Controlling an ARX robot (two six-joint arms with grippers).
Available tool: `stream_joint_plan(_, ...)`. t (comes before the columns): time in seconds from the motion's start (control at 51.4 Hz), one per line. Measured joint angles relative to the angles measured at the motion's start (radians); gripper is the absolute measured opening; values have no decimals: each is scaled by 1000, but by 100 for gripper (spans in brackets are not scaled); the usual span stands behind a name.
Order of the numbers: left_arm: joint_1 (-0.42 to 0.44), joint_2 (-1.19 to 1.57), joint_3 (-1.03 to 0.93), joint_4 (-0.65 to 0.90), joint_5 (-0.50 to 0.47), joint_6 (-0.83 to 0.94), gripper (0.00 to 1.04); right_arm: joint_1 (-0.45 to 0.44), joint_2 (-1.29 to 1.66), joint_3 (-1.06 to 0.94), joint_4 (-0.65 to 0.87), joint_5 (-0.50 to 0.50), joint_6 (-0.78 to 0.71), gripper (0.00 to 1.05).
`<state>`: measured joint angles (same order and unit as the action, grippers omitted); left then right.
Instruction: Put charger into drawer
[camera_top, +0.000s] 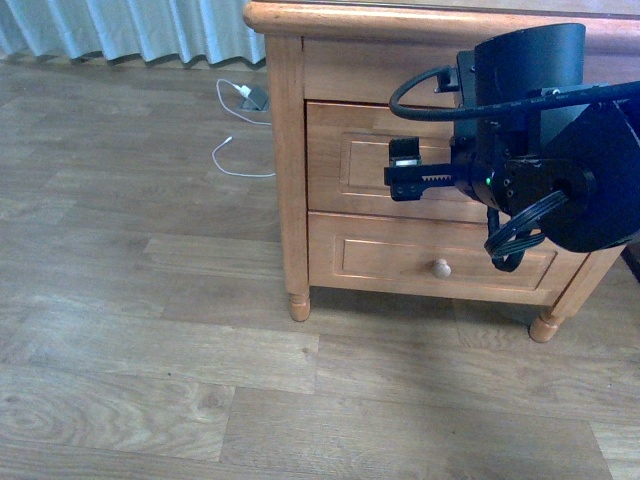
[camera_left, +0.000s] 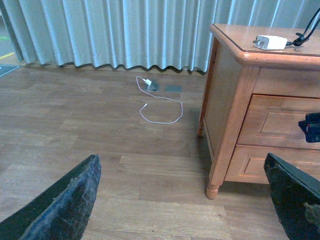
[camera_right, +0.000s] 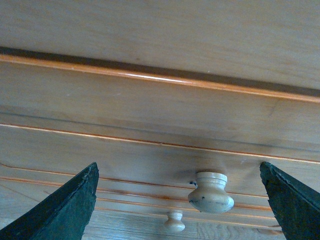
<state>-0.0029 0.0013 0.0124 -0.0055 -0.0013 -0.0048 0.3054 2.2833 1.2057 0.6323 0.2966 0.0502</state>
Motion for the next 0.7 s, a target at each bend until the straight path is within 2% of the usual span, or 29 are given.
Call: stream_joint_plan(0.701, 0, 0, 0, 0, 0, 0, 99, -20, 50, 24, -14, 19, -4, 95)
